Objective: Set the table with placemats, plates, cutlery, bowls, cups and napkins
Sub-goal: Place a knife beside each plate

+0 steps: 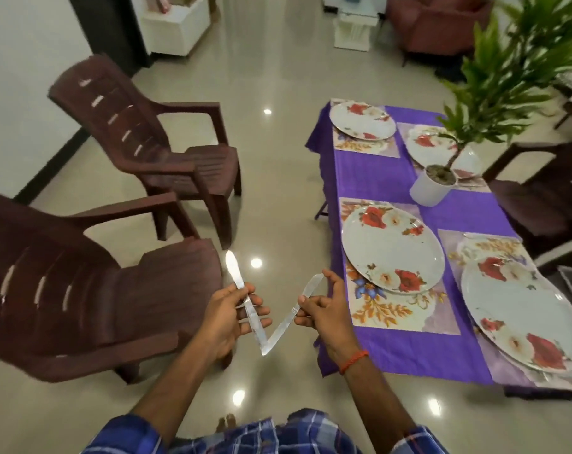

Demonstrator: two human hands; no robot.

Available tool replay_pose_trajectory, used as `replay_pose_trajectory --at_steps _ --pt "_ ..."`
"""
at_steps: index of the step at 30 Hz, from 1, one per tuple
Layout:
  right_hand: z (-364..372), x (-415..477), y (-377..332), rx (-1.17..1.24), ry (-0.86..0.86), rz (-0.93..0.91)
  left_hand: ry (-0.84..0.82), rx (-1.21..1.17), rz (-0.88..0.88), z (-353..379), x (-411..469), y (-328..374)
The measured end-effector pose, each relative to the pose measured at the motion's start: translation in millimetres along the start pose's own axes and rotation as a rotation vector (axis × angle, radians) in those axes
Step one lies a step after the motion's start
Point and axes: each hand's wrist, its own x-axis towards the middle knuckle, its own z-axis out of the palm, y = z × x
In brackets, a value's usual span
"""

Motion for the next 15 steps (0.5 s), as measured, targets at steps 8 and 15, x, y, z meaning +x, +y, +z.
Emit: replay_pose_trajectory --at_steps 8,15 --pt "-46 -14 25 0.169 0.366 0.093 -0.177 0.156 -0.127 15 21 -9" --pt "-101 20 35 0.179 0.684 0.121 -0.268 0.267 -0.119 61 55 12"
